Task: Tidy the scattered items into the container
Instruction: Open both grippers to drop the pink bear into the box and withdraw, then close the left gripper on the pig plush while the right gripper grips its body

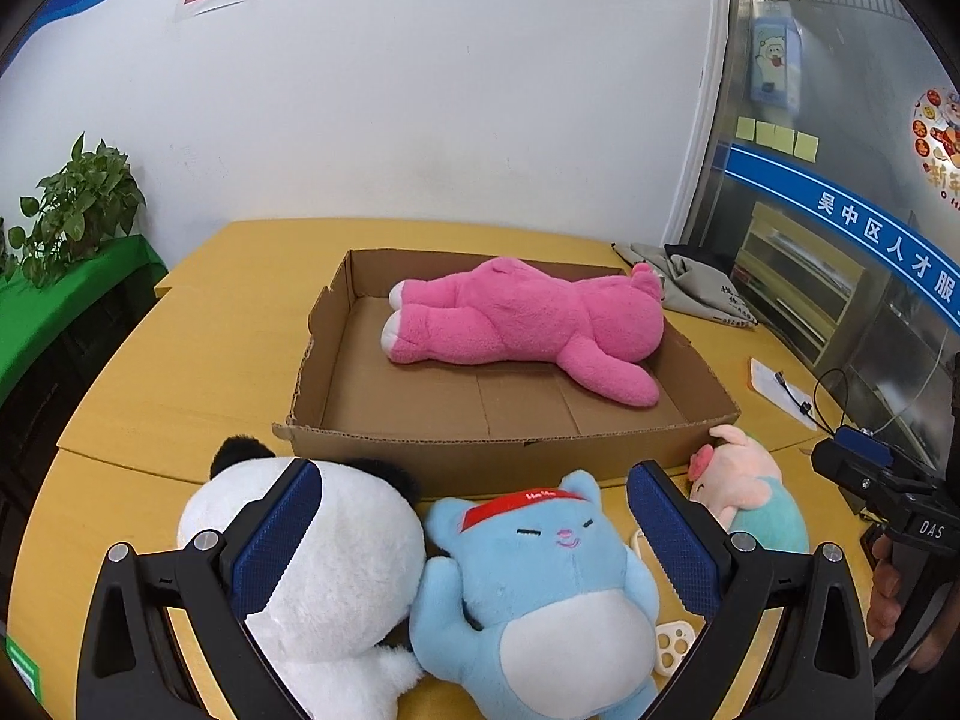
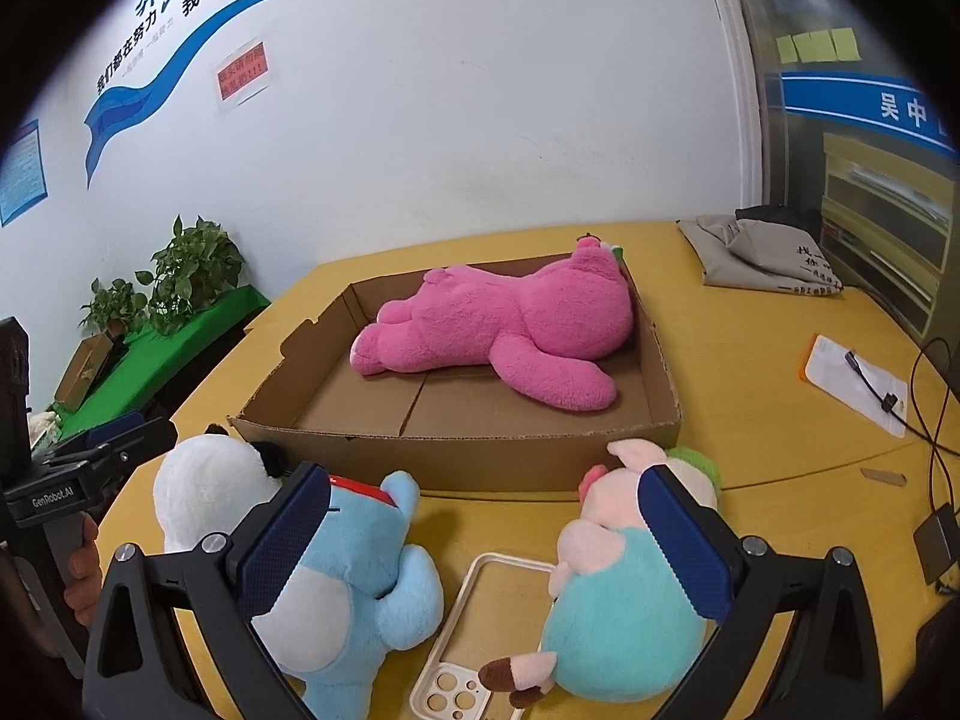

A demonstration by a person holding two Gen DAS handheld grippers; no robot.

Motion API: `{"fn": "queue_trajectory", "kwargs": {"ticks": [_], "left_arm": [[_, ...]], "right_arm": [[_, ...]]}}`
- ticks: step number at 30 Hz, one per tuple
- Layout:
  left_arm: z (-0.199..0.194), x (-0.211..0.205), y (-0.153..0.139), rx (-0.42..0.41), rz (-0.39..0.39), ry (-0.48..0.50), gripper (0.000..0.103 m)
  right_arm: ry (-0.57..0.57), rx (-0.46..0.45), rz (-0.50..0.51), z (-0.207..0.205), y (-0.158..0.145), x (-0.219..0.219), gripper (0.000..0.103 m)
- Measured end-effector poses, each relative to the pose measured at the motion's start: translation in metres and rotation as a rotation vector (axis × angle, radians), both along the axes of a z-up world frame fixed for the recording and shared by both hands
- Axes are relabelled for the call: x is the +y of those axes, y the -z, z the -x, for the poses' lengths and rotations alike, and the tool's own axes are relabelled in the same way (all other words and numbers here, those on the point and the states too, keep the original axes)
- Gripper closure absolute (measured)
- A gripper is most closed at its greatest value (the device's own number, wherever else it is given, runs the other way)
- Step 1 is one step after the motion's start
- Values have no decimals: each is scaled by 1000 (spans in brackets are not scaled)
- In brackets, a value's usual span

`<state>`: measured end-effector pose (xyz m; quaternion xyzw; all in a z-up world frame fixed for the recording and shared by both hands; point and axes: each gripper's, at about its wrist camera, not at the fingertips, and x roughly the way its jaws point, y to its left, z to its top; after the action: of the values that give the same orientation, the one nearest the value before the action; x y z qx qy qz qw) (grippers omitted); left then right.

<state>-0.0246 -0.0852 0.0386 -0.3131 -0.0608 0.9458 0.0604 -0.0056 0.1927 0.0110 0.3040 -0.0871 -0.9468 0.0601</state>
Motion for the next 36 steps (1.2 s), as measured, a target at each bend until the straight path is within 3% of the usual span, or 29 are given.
{"fn": "queue_trajectory", "kwargs": {"ticks": [16, 24, 36], "left_arm": [[-6, 0, 28, -73, -7, 5, 0], [-3, 10, 35, -100, -45, 62, 0], [10, 36, 43, -156, -49, 118, 0]], "right_arm": [[-31, -50, 2, -4, 24, -11, 0], [-20, -74, 0, -2, 33, -4, 0], [59, -101, 35, -15, 49, 44, 0]]}}
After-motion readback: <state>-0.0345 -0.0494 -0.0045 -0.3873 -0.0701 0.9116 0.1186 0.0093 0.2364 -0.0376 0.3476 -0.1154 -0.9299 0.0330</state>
